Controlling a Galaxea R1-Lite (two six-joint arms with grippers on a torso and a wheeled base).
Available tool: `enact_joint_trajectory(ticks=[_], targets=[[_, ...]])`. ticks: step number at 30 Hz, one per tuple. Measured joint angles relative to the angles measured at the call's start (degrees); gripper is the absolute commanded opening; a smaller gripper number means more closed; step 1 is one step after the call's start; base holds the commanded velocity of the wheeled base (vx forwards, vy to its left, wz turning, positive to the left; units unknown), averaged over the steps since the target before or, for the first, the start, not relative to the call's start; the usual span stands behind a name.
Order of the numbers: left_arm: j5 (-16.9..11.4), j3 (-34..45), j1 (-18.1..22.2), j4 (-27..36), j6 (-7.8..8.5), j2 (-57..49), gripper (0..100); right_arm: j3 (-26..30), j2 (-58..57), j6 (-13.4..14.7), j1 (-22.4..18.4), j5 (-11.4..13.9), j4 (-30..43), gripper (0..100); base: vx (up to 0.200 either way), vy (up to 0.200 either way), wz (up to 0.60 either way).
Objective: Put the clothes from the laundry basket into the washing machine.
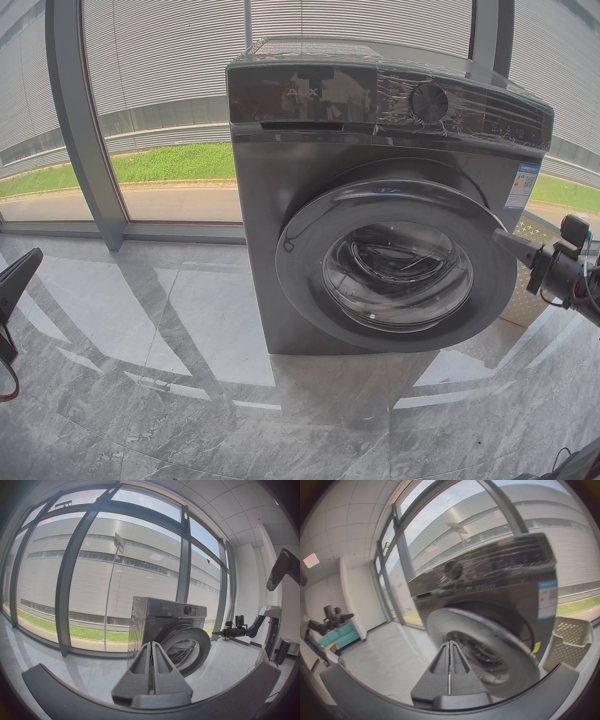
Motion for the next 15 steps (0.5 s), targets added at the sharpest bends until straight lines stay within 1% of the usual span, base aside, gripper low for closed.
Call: enact_joint_trajectory(ticks=[3, 6, 8, 10, 12, 15], targets=[[0.2, 0.1, -0.6, 0.0, -0.06, 0.6, 0, 2.6, -0.7, 0.0, 2.0, 1.2, 0.0, 0, 0.000, 0.000, 0.00], [0.3, 0.1, -0.9, 0.0, -0.11, 1.2, 0, 3.8, -0.3, -0.3, 2.6, 0.9, 0.0, 0, 0.000, 0.000, 0.00], [0.3, 0.1, -1.0, 0.0, -0.23, 1.6, 0, 4.0, 0.9, -0.9, 2.3, -0.5, 0.0, 0, 0.000, 0.000, 0.00], [0.3, 0.0, -1.0, -0.1, -0.56, 2.0, 0, 4.0, 2.4, -1.8, 1.5, -2.9, 0.0, 0, 0.000, 0.000, 0.00], [0.3, 0.0, -1.1, -0.1, -0.83, 2.3, 0, 3.4, 3.8, -2.4, 0.2, -4.6, -0.1, 0, 0.000, 0.000, 0.00], [0.2, 0.4, -1.1, -0.1, -1.02, 2.5, 0, 2.2, 5.7, -2.7, -2.0, -6.4, -0.1, 0, 0.000, 0.000, 0.00]])
